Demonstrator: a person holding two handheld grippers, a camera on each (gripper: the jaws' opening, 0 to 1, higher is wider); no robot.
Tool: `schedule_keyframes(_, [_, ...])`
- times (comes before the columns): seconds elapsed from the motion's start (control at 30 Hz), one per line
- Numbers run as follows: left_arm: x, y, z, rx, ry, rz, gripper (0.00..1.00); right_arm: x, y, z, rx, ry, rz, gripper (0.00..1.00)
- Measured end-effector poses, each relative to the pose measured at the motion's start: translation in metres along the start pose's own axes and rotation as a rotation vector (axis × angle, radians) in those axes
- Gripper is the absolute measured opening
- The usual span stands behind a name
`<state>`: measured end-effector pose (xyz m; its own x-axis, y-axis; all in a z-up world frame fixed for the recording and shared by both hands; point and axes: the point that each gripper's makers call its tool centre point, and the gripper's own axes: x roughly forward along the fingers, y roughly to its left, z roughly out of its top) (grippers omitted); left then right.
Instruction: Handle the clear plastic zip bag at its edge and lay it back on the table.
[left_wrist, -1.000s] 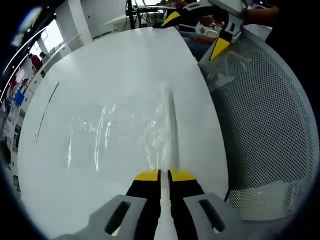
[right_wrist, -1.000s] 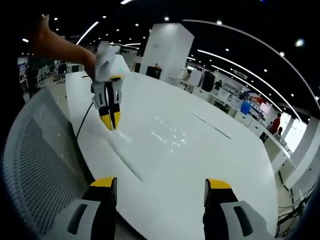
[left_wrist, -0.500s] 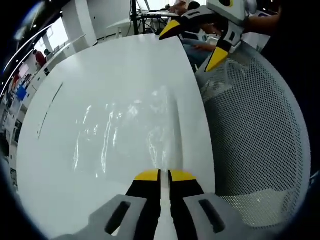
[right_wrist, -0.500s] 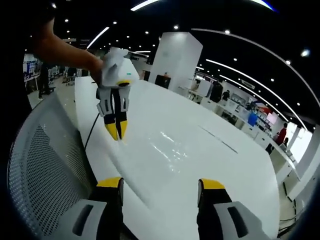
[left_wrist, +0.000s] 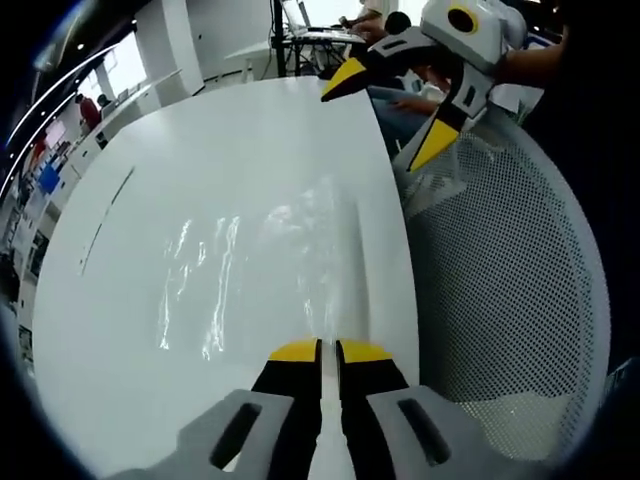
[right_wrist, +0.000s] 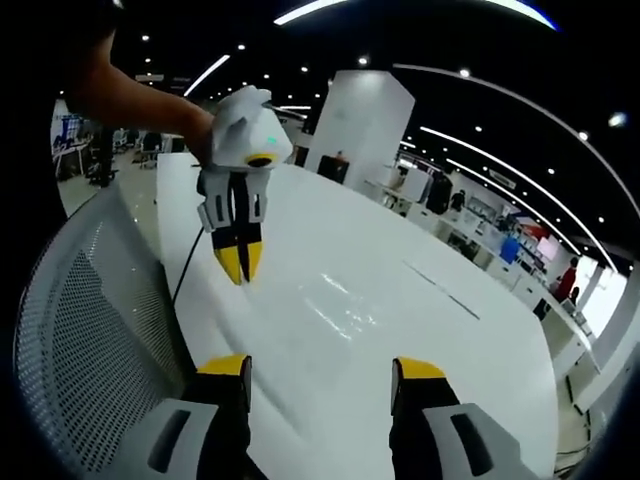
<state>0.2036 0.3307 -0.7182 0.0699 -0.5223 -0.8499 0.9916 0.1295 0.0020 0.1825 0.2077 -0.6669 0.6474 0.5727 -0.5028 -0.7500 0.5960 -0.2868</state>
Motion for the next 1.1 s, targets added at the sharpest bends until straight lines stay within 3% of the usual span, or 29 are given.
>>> schedule_keyframes(0.4, [-0.004,-0.001,0.008,-0.010,-0.016,0.016,0.02,0.009,0.013,0.007,-0.025,-0.006,0.070,0.52])
schedule_keyframes(1.1, [-0.011,-0.006,0.026,-0.003,-0.031,0.010,0.02,0.026,0.030,0.019,-0.112,-0.020,0.153,0.34])
